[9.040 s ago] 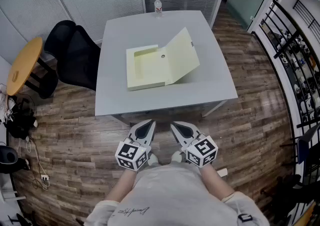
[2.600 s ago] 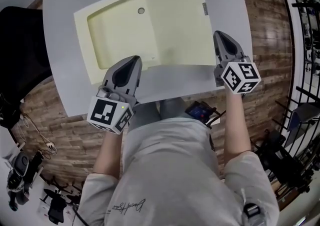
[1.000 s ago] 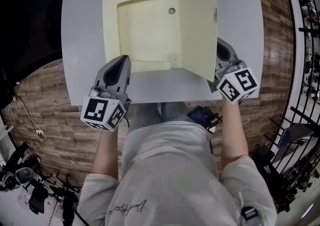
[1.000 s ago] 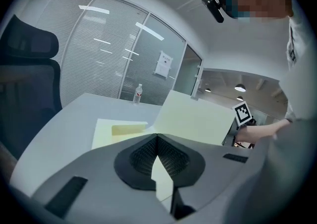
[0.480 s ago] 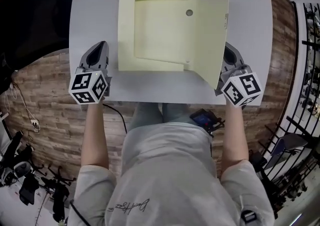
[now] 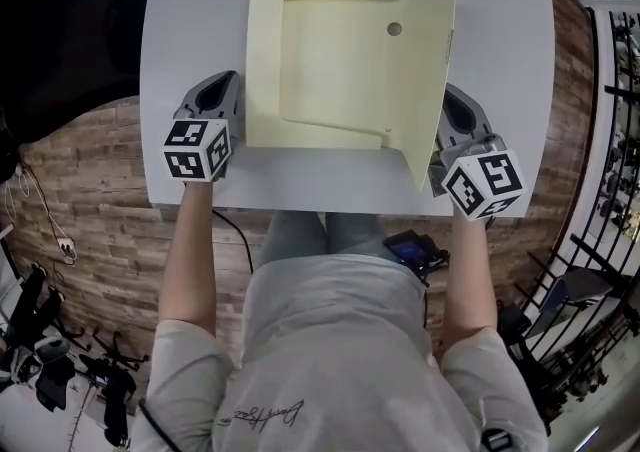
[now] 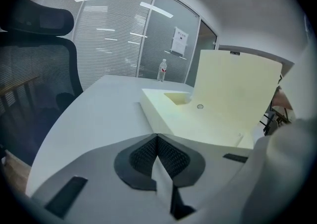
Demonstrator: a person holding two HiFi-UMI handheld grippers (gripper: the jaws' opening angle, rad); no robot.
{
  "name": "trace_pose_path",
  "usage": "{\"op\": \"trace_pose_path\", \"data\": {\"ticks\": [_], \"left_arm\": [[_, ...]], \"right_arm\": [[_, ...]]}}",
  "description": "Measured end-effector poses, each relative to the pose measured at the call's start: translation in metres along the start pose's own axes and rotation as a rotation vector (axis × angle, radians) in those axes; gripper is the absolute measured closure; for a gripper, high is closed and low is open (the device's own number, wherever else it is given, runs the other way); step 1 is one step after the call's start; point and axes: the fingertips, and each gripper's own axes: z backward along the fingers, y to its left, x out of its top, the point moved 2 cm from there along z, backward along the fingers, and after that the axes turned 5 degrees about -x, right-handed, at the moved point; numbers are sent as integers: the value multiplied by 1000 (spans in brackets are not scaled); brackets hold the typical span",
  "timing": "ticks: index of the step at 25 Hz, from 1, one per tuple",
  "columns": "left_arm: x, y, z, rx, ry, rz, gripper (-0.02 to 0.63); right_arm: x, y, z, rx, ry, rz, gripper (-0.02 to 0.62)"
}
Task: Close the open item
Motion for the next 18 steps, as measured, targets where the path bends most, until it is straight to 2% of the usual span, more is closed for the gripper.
{"op": "trace_pose_path", "data": {"ticks": [5,11,18], "left_arm": [[-5,-3,-5,-35,13,-14,597],[-3,-10,-10,-47,2,9,597],[0,-29,-19,-74,-10,16,597]], "right_arm": [[-3,15,-7,7,26,30,583],[-8,30,-17,17,69,95,582],[-20,36,-27,5,159,117,583]]}}
